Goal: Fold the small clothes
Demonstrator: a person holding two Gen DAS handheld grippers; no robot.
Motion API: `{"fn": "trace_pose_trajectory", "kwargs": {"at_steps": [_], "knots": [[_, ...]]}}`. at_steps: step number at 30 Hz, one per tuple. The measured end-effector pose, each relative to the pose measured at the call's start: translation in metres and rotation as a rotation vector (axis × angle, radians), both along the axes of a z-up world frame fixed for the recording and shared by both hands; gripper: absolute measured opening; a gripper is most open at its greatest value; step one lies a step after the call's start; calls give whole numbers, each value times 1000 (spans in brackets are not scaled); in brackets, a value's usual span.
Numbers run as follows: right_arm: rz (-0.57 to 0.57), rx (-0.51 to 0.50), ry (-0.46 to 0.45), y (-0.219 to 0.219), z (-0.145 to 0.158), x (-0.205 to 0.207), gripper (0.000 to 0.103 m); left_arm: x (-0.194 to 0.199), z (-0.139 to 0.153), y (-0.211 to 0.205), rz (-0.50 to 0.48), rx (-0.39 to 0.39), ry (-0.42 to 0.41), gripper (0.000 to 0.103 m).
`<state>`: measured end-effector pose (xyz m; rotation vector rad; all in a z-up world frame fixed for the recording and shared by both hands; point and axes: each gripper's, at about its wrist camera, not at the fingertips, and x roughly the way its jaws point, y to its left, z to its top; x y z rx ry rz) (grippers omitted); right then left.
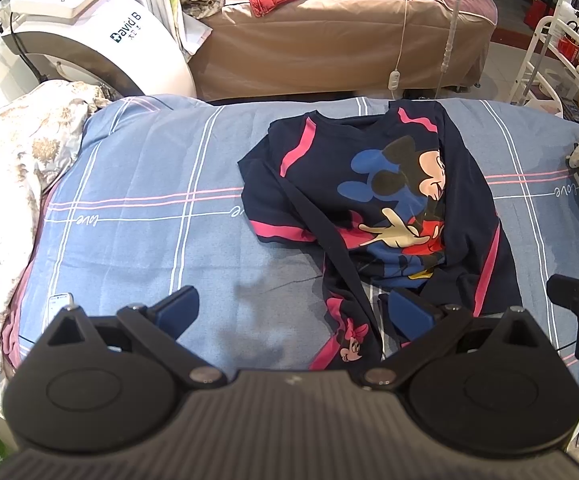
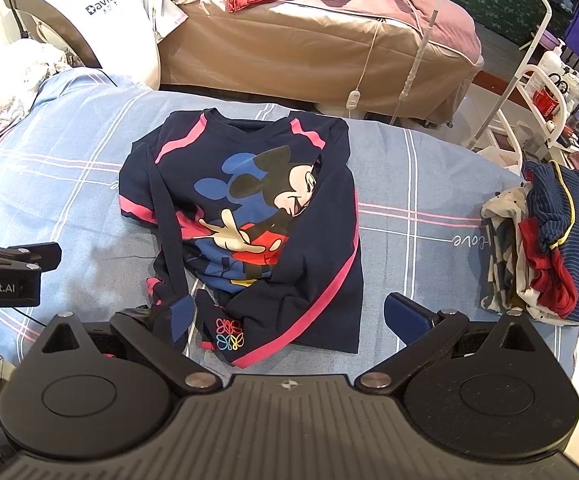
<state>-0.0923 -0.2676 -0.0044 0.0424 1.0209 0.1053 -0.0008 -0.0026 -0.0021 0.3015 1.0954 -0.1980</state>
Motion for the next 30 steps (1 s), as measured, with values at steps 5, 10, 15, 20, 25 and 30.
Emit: {"fn": "trace_pose_trajectory", "kwargs": {"at_steps": [5, 10, 15, 20, 25, 30], "knots": [[3, 2, 3, 0, 0, 0, 103, 0, 0, 0, 1, -1, 0, 103], [3, 2, 3, 1, 0, 1, 103, 0, 0, 0, 1, -1, 0, 103], [5, 3, 3, 0, 0, 1, 103, 0, 1, 1, 1, -1, 0, 103], [6, 4, 5, 2, 1, 2, 103, 0, 0, 0, 1, -2, -1, 103], [7, 3, 4, 2, 1, 2, 103, 0, 0, 0, 0, -2, 0, 103], [5, 4, 3, 2, 0, 1, 103, 0, 0, -1, 1, -2, 1, 103]]}}
